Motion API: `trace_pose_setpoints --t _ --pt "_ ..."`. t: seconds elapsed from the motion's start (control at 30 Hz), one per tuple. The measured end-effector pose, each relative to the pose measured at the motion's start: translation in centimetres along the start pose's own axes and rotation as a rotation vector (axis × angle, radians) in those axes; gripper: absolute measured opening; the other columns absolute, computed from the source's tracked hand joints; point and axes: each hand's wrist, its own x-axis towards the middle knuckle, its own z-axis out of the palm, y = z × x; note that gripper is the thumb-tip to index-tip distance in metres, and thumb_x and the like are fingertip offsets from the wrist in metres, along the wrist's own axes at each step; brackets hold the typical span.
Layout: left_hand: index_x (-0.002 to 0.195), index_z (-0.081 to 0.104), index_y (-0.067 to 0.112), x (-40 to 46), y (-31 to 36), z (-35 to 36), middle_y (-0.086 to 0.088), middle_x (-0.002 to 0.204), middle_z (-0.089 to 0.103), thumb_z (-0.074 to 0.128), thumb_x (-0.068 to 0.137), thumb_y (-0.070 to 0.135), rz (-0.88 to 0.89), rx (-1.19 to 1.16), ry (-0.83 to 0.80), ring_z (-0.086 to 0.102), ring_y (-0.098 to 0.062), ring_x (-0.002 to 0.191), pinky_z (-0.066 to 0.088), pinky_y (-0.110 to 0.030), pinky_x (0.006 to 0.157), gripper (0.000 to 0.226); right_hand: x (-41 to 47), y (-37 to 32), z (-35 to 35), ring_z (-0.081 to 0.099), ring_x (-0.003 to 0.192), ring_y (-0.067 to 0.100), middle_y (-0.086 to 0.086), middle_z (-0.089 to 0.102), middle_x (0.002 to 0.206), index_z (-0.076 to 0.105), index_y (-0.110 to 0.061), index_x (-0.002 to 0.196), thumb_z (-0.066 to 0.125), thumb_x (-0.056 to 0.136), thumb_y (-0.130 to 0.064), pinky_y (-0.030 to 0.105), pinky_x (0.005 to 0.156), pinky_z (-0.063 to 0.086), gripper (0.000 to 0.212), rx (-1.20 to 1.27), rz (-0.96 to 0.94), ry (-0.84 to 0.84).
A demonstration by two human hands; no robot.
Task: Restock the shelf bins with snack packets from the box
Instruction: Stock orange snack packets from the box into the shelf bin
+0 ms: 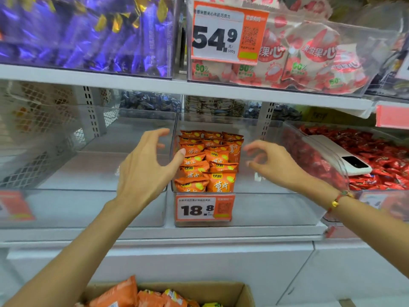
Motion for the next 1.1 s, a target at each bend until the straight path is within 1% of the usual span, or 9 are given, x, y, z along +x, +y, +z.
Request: trace_pose_setpoints --t 0.2,0.3,0.5,0.6,0.73,0.8,0.9,0.97,1.1 --pt "0.105 0.061 0.023 -5.0 2.0 -3.0 0.013 0.098 0.058 0.059 0.085 0.035 0.412 0.106 0.166 0.051 -0.003 0.083 0.032 -0.013 0.051 0.024 -8.9 -5.7 -1.5 0.058 0.078 0.003 -0.025 0.059 0.085 0.064 -0.036 0.102 0.064 0.087 -0.024 0.025 0.063 0.049 0.02 -0.158 -0.262 -0.073" --pt "0.105 0.059 0.033 -8.2 1.8 -4.2 0.017 0.097 0.06 0.054 0.085 0.041 0.374 0.224 -0.066 0.058 -0.007 0.086 0.035 -0.023 0.05 0.022 -11.2 -7.8 -0.5 0.055 0.086 0.002 -0.026 0.054 0.095 0.057 -0.039 0.114 0.057 0.091 -0.038 0.026 0.074 0.046 0.023 -0.341 -0.274 -0.407" --pt "0.125 0.052 0.038 -14.6 -3.3 -3.9 0.02 0.13 0.053 0.051 0.092 0.043 0.092 0.382 -0.58 0.05 -0.009 0.122 0.043 -0.03 0.087 0.034 -13.8 -8.2 7.0 0.054 0.103 0.018 0.001 0.059 0.123 0.054 -0.018 0.127 0.059 0.092 -0.037 0.027 0.083 0.042 0.041 -0.404 -0.125 -1.079" --pt "0.123 0.058 0.032 -18.0 -7.2 -2.9 0.014 0.13 0.054 0.059 0.088 0.037 0.037 0.392 -0.655 0.049 -0.014 0.124 0.047 -0.035 0.087 0.035 -15.6 -7.4 11.6 0.057 0.11 0.028 0.009 0.063 0.12 0.057 -0.011 0.122 0.056 0.091 -0.036 0.039 0.091 0.048 0.04 -0.319 -0.043 -1.054" --pt "0.11 0.071 0.02 -22.2 -12.0 -2.0 -0.006 0.11 0.068 0.082 0.056 0.037 0.055 0.55 -0.62 0.067 -0.031 0.099 0.055 -0.041 0.074 0.057 -19.3 -5.7 16.8 0.05 0.121 0.026 0.007 0.055 0.13 0.046 -0.018 0.133 0.048 0.094 -0.042 0.036 0.093 0.044 0.045 -0.307 0.049 -0.774" --pt "0.111 0.071 0.021 -24.1 -13.7 -1.5 -0.008 0.11 0.07 0.088 0.047 0.041 0.092 0.602 -0.608 0.068 -0.03 0.097 0.05 -0.041 0.083 0.069 -20.3 -4.8 18.8 0.049 0.121 0.028 0.01 0.053 0.129 0.04 -0.015 0.136 0.045 0.096 -0.045 0.037 0.093 0.044 0.05 -0.306 0.13 -0.718" --pt "0.121 0.065 0.023 -25.1 -14.7 -1.3 -0.007 0.114 0.068 0.08 0.054 0.045 0.101 0.601 -0.613 0.066 -0.029 0.101 0.034 -0.041 0.092 0.072 -19.8 -4.0 21.3 0.053 0.117 0.03 0.011 0.054 0.128 0.038 -0.01 0.136 0.041 0.095 -0.055 0.037 0.09 0.045 0.061 -0.226 0.347 -0.747" --pt "0.123 0.064 0.025 -25.1 -14.7 -1.2 -0.007 0.116 0.068 0.077 0.06 0.046 0.072 0.6 -0.621 0.066 -0.029 0.104 0.042 -0.044 0.094 0.069 -19.3 -4.1 22.5 0.056 0.114 0.03 0.011 0.056 0.126 0.043 -0.009 0.132 0.045 0.092 -0.057 0.035 0.085 0.046 0.062 -0.154 0.425 -0.777" --pt "0.112 0.071 0.026 -24.5 -13.3 -1.0 -0.006 0.115 0.068 0.079 0.065 0.037 -0.037 0.54 -0.591 0.063 -0.029 0.109 0.044 -0.052 0.097 0.048 -18.9 -4.2 22.4 0.061 0.099 0.029 0.008 0.063 0.105 0.06 -0.008 0.103 0.059 0.082 -0.037 0.031 0.071 0.045 0.036 -0.035 0.501 -0.737"
